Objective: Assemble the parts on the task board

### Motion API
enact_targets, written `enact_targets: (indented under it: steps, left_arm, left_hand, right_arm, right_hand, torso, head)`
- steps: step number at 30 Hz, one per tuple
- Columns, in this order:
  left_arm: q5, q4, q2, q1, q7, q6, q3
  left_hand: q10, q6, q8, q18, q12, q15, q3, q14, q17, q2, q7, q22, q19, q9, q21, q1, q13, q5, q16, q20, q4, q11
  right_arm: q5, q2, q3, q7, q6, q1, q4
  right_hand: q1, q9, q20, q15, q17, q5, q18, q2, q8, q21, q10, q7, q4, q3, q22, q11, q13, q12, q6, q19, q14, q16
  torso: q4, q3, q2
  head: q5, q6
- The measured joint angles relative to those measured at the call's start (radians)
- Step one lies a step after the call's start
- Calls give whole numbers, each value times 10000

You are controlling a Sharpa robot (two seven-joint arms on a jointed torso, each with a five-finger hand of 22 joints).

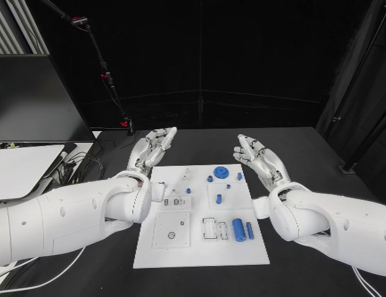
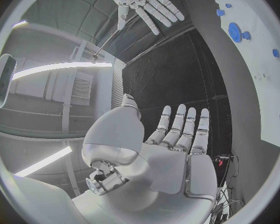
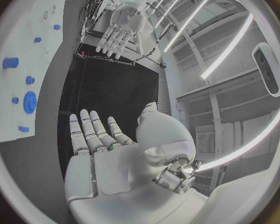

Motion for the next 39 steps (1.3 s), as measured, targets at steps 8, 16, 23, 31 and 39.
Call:
enact_targets:
  steps: [8, 16, 23, 31, 39]
  left_arm:
    - [-108, -324, 176, 333, 201, 435, -428]
    - [-163, -220, 140, 366, 270, 682, -439]
    - [-186, -43, 25, 374, 291, 806, -441]
    - [-200, 157, -162, 374, 299, 937, -441]
    - [-207, 150, -280, 387, 303, 1114, -448]
  left_hand:
    - [63, 58, 122, -2, 113, 64, -29, 31, 16, 39, 4, 72, 125, 9, 120, 210, 8, 76, 147, 51, 55, 63]
    - [63, 58, 121, -2, 112, 64, -28, 31, 15, 39, 4, 86, 127, 9, 137, 210, 8, 76, 147, 53, 54, 63]
    - [675, 274, 254, 151, 403, 40, -1, 567, 31, 47, 7, 487, 1040, 7, 854, 308, 29, 213, 378, 75, 81, -13]
    - [774, 307, 254, 152, 402, -19, -1, 828, 31, 47, 40, 745, 1680, 6, 1356, 308, 12, 213, 378, 71, 81, -36]
    - [902, 307, 254, 238, 452, -40, 0, 968, 20, 100, 40, 756, 1752, 5, 1416, 360, 12, 253, 378, 72, 81, -63]
  right_arm:
    - [-1208, -34, -101, 223, 709, 8, 45]
    - [-1589, -152, -101, 276, 1036, 15, 66]
    - [-1755, -236, -94, 233, 1264, 21, 76]
    - [-2162, -452, -91, -47, 1590, 95, 128]
    - [-2443, -494, -87, -381, 1929, 560, -22]
  right_hand:
    - [23, 0, 11, -1, 0, 1, -1, 22, 20, 0, -1, 0, 9, -9, 2, -2, 0, 34, 0, 12, 0, 27]
    - [23, -1, 11, -1, -1, 1, 0, 22, 21, 0, -1, -36, 9, -9, 2, -2, 2, 100, 36, 12, 0, 26]
    - [146, -14, 72, 49, 41, 0, -1, 38, 20, 132, 53, -36, 9, -8, 77, 52, 10, 195, 36, 79, 319, 260]
    - [207, -101, 2, -175, -28, 0, 169, 23, 85, 1535, 263, -36, 9, -8, 828, 57, 9, 546, 36, 2237, 1943, 474]
    - [250, -115, -124, -589, -36, 32, 622, -20, 143, 2515, 799, 2, 11, 50, 1155, -78, -11, 795, -2, 4068, 4844, 393]
  torso:
    - [4, 0, 0]
    - [7, 3, 21]
    - [9, 7, 69]
    - [46, 39, 187]
    - [106, 100, 326]
  head:
    - [1, 0]
    - [132, -263]
    - [170, -236]
    - [191, -316]
    - [191, -417]
